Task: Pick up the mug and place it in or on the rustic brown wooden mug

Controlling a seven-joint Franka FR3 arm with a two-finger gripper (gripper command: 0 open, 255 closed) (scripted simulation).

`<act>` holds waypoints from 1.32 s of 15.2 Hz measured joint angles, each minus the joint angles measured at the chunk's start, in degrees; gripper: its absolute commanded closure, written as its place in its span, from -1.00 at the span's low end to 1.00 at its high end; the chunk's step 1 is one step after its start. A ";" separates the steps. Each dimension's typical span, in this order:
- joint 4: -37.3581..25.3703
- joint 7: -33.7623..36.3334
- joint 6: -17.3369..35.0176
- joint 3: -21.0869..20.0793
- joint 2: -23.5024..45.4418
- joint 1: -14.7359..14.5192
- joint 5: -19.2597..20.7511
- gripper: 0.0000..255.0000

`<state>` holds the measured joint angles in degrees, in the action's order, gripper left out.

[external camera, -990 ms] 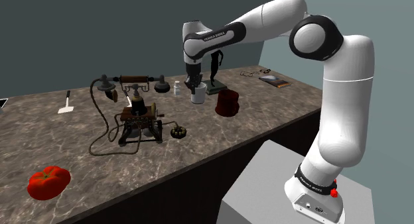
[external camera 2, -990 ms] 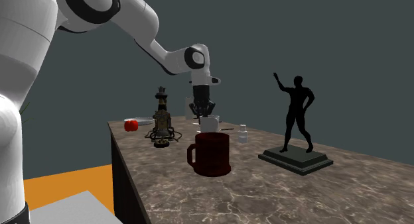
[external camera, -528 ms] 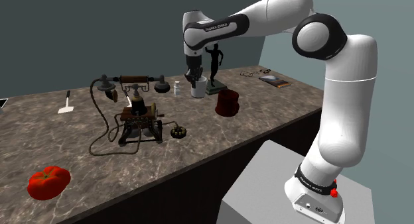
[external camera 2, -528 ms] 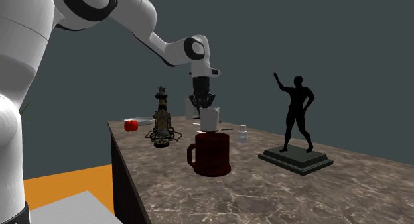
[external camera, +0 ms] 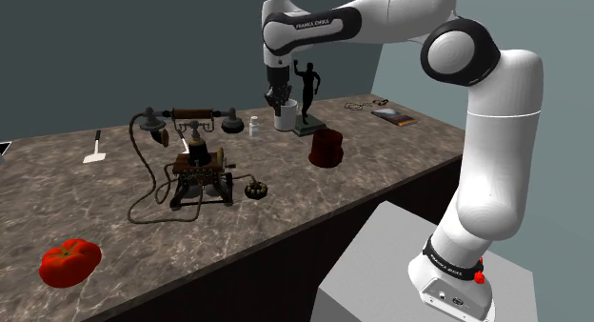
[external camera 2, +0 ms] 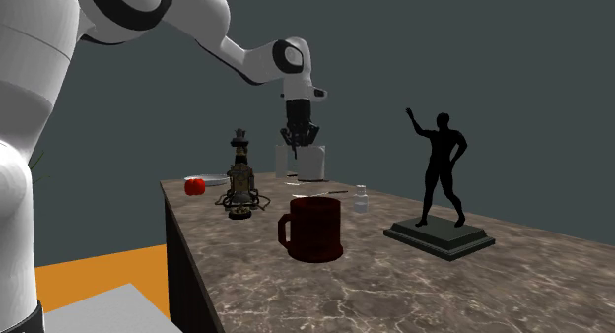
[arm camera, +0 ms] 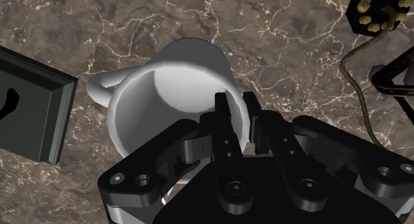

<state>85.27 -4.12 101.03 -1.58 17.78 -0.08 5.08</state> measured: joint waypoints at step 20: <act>10.90 -8.32 -4.25 3.27 -15.77 4.75 -0.33 1.00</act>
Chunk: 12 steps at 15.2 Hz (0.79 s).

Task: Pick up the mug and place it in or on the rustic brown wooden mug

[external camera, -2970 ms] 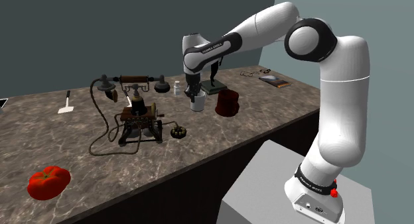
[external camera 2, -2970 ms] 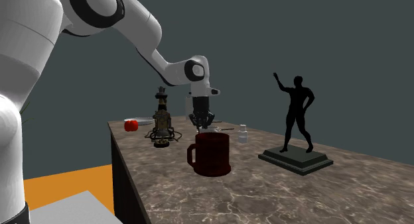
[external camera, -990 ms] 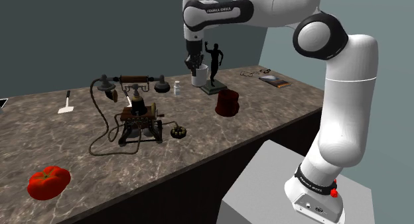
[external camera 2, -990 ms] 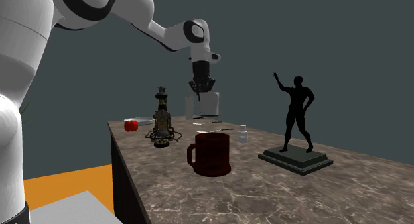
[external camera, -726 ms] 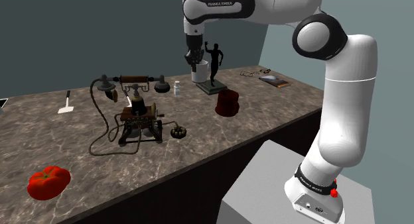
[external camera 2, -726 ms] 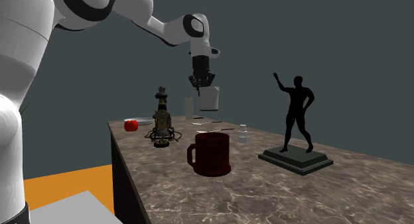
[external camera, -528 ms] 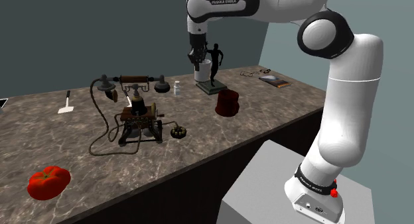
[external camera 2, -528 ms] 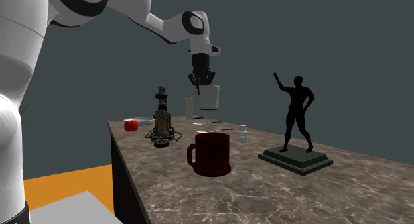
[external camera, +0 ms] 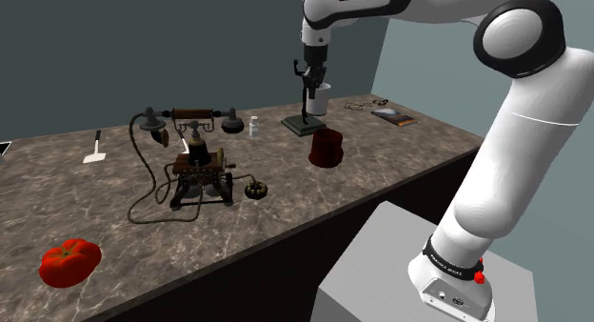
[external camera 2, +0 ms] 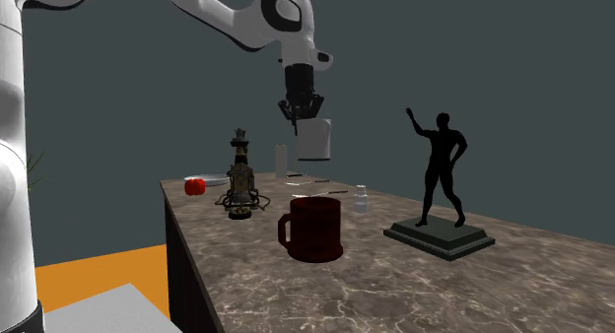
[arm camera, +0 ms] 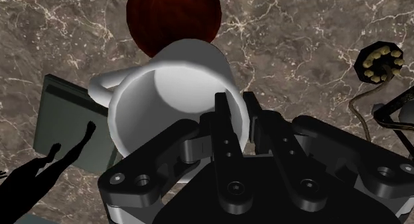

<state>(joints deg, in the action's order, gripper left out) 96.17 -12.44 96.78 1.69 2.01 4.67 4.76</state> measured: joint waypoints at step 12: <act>13.98 -5.40 4.63 3.06 -9.82 2.85 0.84 1.00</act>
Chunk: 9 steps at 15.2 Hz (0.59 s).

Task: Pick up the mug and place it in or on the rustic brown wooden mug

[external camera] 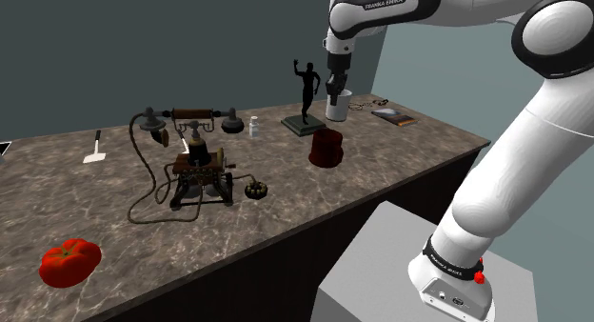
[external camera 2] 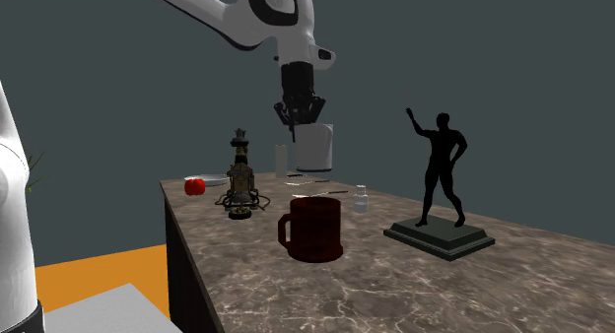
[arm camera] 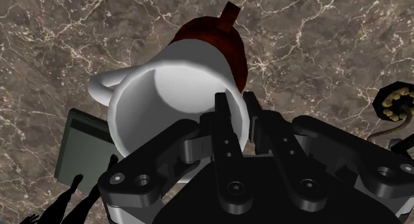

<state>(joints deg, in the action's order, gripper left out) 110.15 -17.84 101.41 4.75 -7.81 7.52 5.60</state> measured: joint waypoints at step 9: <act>6.60 0.37 6.99 0.20 0.40 0.15 0.19 1.00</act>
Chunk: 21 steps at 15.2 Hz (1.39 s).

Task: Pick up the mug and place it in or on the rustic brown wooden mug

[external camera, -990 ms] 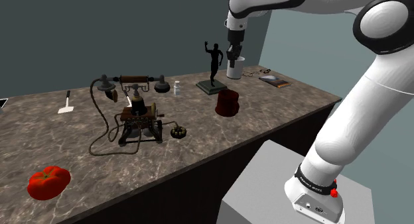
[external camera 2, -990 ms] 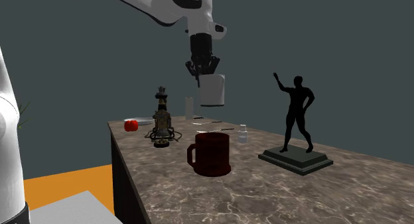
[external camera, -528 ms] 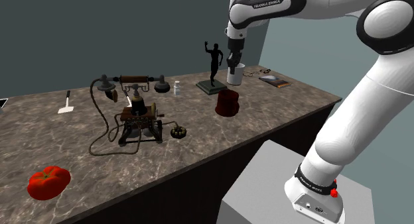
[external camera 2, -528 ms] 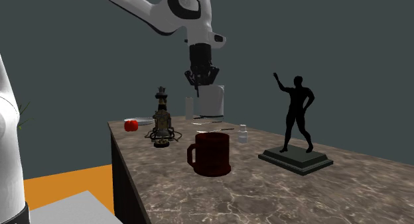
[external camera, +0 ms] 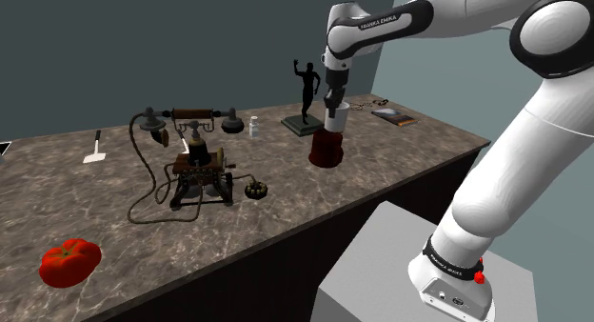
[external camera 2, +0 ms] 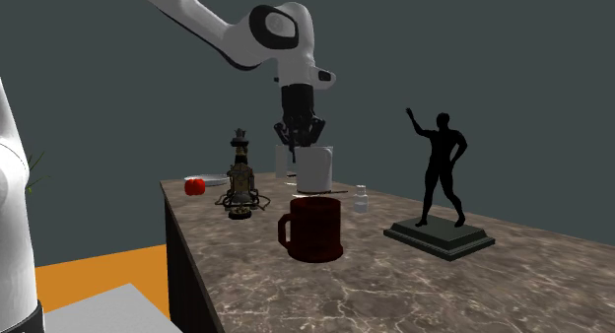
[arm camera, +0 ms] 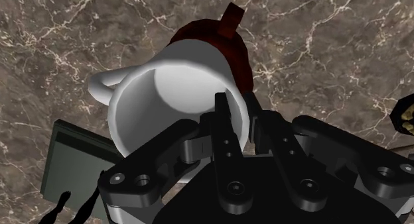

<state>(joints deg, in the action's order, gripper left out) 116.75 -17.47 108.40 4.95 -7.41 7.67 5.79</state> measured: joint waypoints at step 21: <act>-2.19 0.21 -2.10 -0.25 0.01 -0.21 -0.12 -1.00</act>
<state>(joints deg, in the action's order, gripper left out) 114.56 -17.26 106.30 4.70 -7.40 7.46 5.68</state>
